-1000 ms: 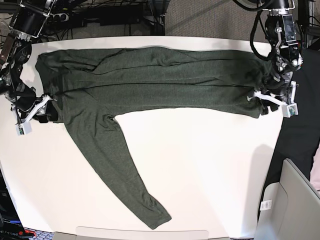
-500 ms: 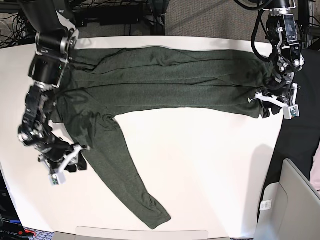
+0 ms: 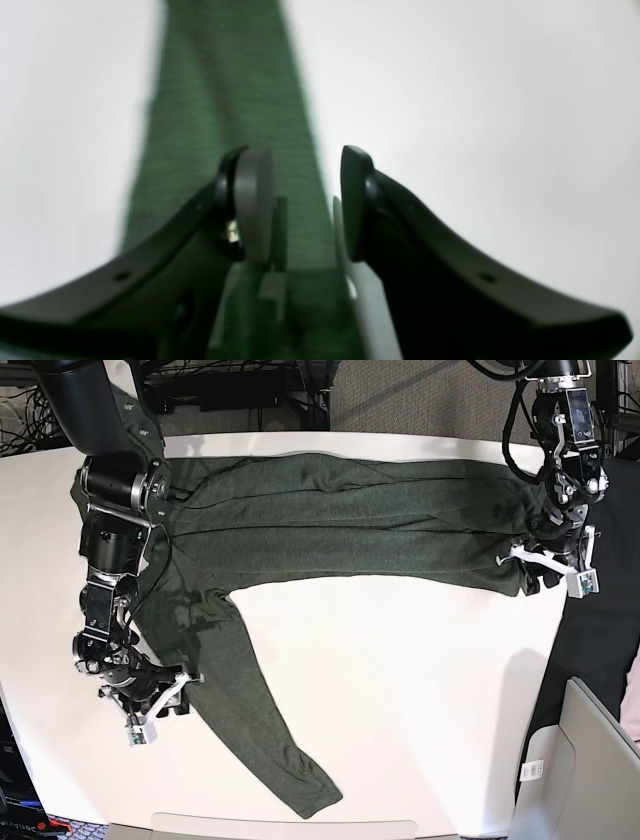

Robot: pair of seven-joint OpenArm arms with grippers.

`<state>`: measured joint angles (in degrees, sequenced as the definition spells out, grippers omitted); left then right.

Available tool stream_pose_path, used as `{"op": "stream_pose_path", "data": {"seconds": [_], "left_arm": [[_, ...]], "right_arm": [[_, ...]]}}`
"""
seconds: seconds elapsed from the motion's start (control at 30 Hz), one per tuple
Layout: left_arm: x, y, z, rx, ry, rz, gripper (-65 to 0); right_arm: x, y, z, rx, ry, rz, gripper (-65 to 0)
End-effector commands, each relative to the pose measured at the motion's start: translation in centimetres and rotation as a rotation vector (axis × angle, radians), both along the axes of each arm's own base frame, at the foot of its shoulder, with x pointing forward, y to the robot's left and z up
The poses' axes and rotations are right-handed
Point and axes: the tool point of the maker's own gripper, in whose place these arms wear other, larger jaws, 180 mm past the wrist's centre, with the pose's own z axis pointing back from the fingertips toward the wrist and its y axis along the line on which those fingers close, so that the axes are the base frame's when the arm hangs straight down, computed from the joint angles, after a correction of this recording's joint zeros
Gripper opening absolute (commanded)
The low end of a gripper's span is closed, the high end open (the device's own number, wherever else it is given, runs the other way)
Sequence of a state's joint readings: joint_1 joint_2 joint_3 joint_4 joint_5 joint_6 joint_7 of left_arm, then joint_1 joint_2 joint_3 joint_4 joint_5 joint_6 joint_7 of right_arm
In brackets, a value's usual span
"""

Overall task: Fold the T-shirt properly
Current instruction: 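Move the right gripper down the shirt side to the sleeve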

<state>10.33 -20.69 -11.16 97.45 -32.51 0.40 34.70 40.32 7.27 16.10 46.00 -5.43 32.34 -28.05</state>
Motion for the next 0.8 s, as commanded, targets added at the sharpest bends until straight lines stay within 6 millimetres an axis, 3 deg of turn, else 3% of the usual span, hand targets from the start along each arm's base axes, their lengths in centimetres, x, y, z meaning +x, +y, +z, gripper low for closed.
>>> {"op": "stream_pose_path", "data": {"seconds": [0.0, 0.1, 0.47, 0.77], "left_arm": [[0.7, 0.4, 1.6, 0.023, -0.047, -0.005, -40.8], [0.7, 0.4, 1.6, 0.023, -0.047, -0.005, -40.8], [0.7, 0.4, 1.6, 0.023, -0.049, -0.005, -40.8], [0.9, 0.3, 2.1, 0.026, -0.061, -0.010, -40.8]], "right_arm": [[1.8, -0.7, 3.5, 0.008, -0.101, -0.019, -42.2], [1.7, -1.2, 3.1, 0.004, -0.094, -0.048, -42.2], [-0.3, -1.8, -2.0, 0.031, 0.018, -0.063, -42.2], [-2.5, -0.6, -6.1, 0.055, 0.141, -0.044, -42.8]]}}
